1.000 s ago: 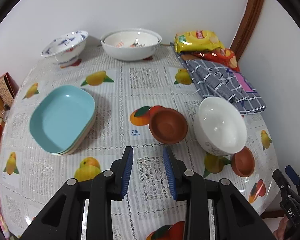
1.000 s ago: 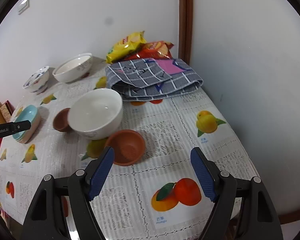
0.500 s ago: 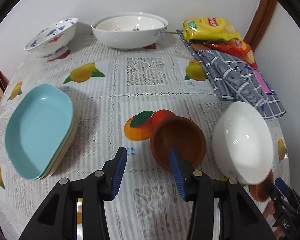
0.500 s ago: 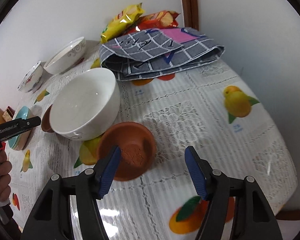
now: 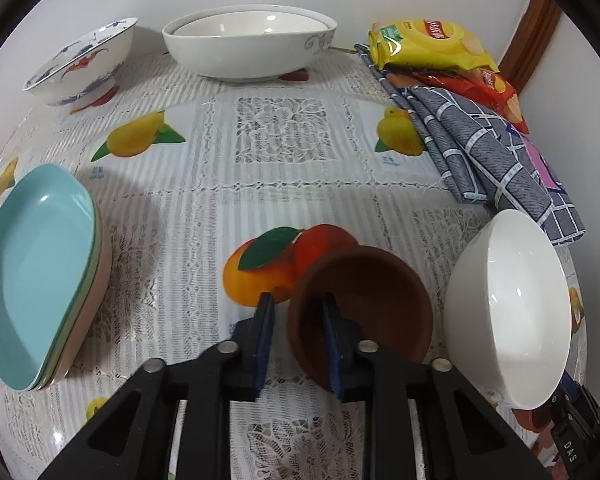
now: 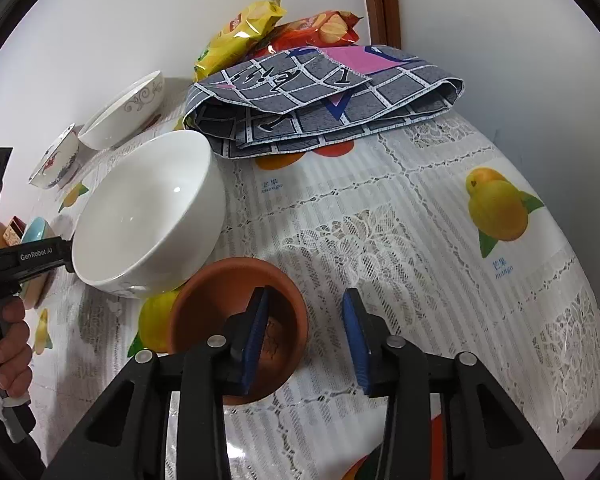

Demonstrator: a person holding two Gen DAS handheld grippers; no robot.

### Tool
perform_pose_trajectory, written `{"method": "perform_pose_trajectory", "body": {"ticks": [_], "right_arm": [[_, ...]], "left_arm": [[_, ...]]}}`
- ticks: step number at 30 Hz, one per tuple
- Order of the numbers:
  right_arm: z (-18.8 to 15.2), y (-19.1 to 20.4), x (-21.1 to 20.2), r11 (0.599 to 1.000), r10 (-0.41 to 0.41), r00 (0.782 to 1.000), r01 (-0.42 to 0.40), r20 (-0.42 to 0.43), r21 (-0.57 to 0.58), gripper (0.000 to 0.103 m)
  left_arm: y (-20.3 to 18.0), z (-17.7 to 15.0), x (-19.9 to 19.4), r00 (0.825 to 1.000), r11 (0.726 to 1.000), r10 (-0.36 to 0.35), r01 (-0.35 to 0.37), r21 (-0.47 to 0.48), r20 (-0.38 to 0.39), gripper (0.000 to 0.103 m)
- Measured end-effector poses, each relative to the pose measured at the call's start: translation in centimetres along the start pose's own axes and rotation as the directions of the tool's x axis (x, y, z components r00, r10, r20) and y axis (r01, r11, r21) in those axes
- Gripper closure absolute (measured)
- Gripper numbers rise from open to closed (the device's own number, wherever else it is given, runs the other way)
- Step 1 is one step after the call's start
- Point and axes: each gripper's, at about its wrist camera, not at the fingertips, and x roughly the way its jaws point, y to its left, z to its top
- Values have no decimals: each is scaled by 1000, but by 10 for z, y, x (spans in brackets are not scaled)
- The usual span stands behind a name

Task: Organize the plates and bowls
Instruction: 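Grasp one brown bowl rim with the left gripper while the right gripper grasps the other, then carry both brown bowls toward the white bowl with both grippers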

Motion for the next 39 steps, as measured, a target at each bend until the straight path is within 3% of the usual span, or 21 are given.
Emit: {"method": "perform_pose_trajectory", "body": {"ticks": [5,13,20,29,39], "right_arm": [[1,-4,0,998,54,999,-54,6,14,91],[4,-1,-4,998,57,998,-57,-2,27,94],[-6,-3,-34,998,-8,999,6,41,63,94],[-21,8,-68,983,-77,992,59,98,173,94],[-37,32,-108,953,-147,979,102,144,285,94]], "left_arm": [[-6,0,-2,1000,1000,20,-20,12,18,89],[-5,-3,-16,1000,1000,7,-6,-26,24,95],[5,-20,-38,999,999,-37,37,-12,24,95],[25,-25,-65,996,994,-87,85,75,30,95],[29,-25,-81,986,962,-168,161,222,15,95]]}}
